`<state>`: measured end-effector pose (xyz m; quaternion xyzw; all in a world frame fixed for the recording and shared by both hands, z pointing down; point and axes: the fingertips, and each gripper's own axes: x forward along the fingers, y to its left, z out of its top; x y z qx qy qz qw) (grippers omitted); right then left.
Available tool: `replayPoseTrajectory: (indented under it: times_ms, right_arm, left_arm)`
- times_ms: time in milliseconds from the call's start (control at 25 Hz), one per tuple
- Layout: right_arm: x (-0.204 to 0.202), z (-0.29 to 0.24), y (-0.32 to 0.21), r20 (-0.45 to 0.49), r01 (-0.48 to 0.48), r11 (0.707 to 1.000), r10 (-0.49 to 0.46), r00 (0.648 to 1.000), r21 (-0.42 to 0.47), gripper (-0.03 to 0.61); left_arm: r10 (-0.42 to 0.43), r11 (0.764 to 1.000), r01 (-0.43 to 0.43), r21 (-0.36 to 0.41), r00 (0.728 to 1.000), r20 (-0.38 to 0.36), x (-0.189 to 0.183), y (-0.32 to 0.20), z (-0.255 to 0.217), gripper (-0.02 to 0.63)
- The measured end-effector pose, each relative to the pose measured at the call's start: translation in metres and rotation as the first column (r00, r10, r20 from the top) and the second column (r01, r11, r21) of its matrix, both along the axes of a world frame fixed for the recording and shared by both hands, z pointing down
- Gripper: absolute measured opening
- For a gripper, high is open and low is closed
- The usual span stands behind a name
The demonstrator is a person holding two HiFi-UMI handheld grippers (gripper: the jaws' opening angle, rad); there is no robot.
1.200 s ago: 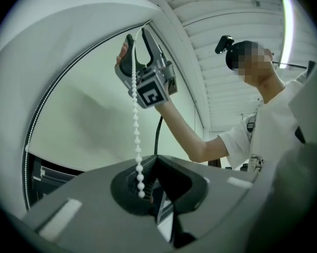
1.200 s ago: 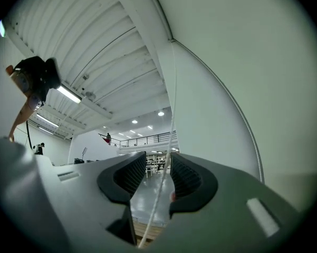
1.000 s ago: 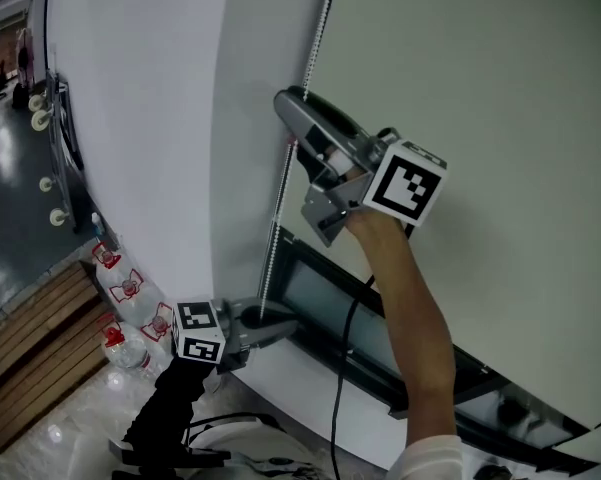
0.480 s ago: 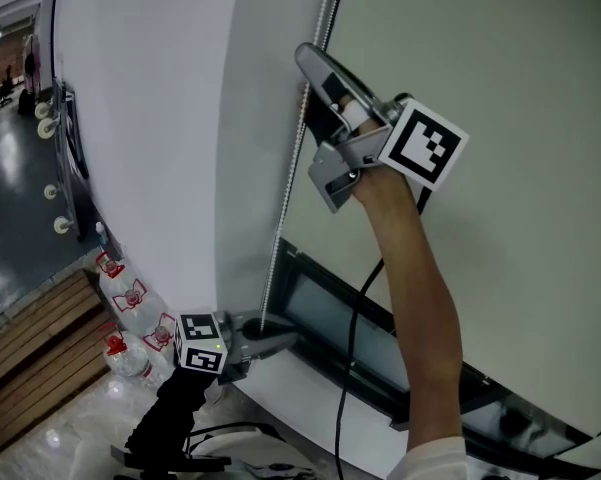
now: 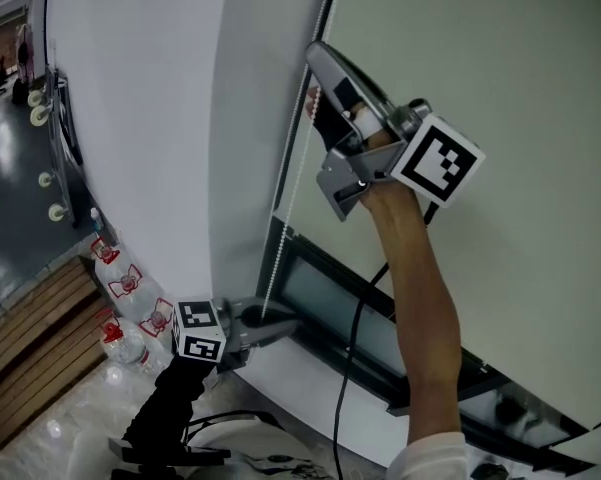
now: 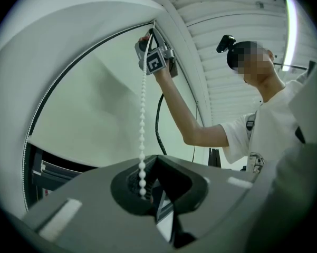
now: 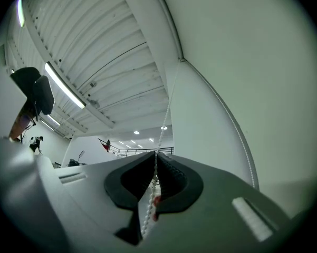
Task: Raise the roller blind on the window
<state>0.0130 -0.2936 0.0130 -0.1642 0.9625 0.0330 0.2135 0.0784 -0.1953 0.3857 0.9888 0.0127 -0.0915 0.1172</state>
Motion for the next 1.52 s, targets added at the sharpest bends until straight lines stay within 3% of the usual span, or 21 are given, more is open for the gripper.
replayPoseTrajectory:
  times_ms: [360, 720, 1000, 1240, 1320, 1520]
  right_arm:
    - [-0.002, 0.087, 0.022, -0.081, -0.009, 1.000, 0.007, 0.997, -0.025, 0.012]
    - [-0.004, 0.174, 0.030, -0.145, -0.019, 0.992, 0.000, 0.989, -0.128, 0.012]
    - [-0.005, 0.212, 0.041, -0.182, -0.004, 0.984, -0.029, 0.983, -0.179, 0.012]
    - [0.000, 0.206, 0.040, -0.148, 0.018, 0.978, -0.050, 0.988, -0.205, 0.019]
    - [-0.001, 0.195, 0.032, -0.157, 0.012, 0.983, -0.041, 0.987, -0.182, 0.098]
    - [0.002, 0.137, 0.009, -0.096, 0.028, 0.989, -0.042, 0.995, -0.146, 0.137]
  left_arm:
    - [-0.002, 1.000, 0.002, 0.020, 1.000, -0.003, 0.004, 0.002, 0.009, -0.002]
    - [-0.012, 1.000, 0.012, 0.018, 1.000, -0.020, 0.003, 0.000, 0.000, -0.002]
    - [-0.021, 1.000, 0.022, 0.019, 0.999, -0.027, 0.001, -0.004, -0.002, -0.002]
    - [-0.018, 0.999, 0.019, 0.033, 0.999, -0.039, -0.002, -0.003, -0.007, -0.002]
    - [-0.016, 0.999, 0.017, 0.032, 0.999, -0.039, -0.002, -0.002, -0.006, -0.002]
    - [-0.009, 1.000, 0.010, 0.023, 0.999, -0.033, -0.002, 0.001, -0.001, -0.002]
